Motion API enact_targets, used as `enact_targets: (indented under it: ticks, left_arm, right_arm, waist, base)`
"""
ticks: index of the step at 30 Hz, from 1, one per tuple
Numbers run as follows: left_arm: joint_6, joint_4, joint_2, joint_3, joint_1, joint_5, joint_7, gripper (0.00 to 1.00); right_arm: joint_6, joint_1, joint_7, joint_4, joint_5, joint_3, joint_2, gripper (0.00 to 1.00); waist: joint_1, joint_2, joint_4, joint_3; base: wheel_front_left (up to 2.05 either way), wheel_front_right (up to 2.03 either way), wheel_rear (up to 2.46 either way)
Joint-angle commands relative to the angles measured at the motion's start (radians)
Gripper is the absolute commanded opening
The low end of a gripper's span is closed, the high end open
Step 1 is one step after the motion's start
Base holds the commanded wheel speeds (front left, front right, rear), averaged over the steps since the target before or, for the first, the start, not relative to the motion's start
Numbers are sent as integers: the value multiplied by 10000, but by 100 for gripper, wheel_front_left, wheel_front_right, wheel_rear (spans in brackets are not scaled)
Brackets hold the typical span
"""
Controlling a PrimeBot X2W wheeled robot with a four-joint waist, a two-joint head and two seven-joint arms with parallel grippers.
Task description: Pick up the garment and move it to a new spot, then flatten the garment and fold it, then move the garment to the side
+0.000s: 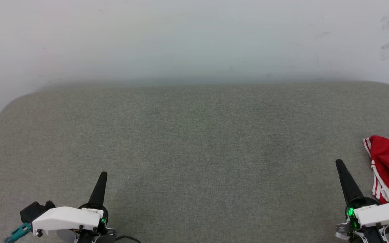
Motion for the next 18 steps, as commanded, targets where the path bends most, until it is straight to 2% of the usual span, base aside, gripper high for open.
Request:
enact_targets:
  ticks: [1,18]
  left_arm:
    - [-73,-29,0,91,-244,-186,61,0]
    - [-335,86,-188,453,-426,-1505,466,0]
  right_arm:
    - [-1,-226,23,22,220,-17,24,0]
    - [-2,-551,74,526,1678,-44,93,0]
  waist:
    - [-1,-1,3,3]
    - [-1,-1,39,56]
  base:
    - [0,0,0]
    - [0,0,0]
